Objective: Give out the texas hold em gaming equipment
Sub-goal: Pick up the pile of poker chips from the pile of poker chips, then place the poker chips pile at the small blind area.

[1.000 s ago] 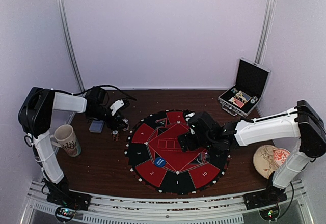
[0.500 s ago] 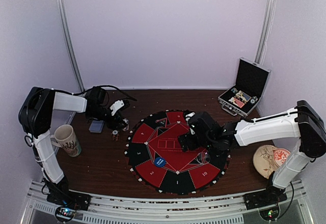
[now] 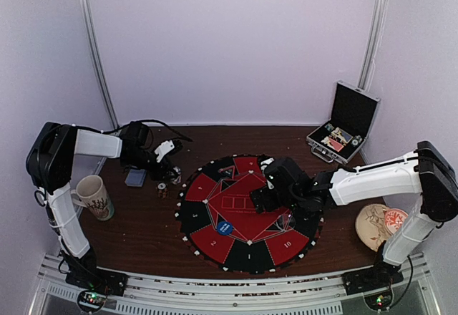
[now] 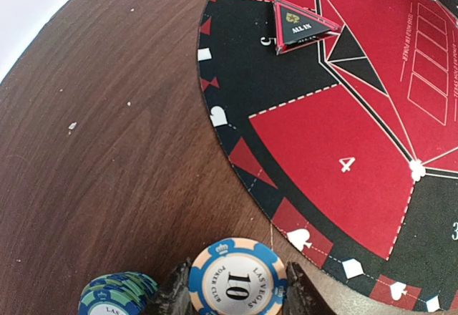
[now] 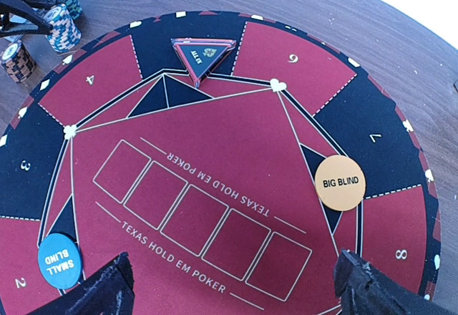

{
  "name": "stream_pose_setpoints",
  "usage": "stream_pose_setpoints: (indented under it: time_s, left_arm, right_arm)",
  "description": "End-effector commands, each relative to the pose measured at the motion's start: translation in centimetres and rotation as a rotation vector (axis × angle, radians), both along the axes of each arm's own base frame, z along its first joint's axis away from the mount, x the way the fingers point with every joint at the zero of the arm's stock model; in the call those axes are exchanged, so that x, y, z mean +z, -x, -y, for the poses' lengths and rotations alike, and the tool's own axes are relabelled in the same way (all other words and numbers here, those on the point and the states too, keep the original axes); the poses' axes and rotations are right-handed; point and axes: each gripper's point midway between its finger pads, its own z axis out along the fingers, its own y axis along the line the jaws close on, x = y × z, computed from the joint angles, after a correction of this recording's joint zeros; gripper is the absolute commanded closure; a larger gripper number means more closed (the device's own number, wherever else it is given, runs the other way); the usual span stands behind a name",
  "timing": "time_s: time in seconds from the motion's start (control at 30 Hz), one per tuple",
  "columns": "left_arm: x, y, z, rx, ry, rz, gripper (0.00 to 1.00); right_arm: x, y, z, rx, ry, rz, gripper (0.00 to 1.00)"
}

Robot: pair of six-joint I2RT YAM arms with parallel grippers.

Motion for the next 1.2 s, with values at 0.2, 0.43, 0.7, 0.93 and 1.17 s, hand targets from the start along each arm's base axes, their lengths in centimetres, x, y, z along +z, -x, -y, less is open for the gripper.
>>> stream_pose_setpoints:
  time_s: [0.2,0.43,0.7,0.93,1.17]
  left_arm:
    - [3.1,-0.6,0.3,0.003,0.02,0.089,0.74]
    - [4.8,-0.1,0.2,-0.002,0.037,0.133,0.76]
    - [6.2,3.4,1.4,-0.143,0.096,0.125,0.81]
    - [5.8,9.3,4.5,-0.374,0.093,0.128,0.83]
    - [4.3,15.6,7.4,-0.591,0.08,0.1,0.83]
  right_arm:
    - [0.1,0.1,0.2,-0.007,0.008,0.012,0.02]
    - [0.1,0.1,0.2,-0.006,0.007,0.013,0.02]
    - [0.0,0.1,0.3,-0.008,0.01,0.012,0.02]
    - [0.3,0.0,0.3,-0.011,0.009,0.019,0.02]
    - [1.1,0.0,0.9,-0.025,-0.002,0.042,0.01]
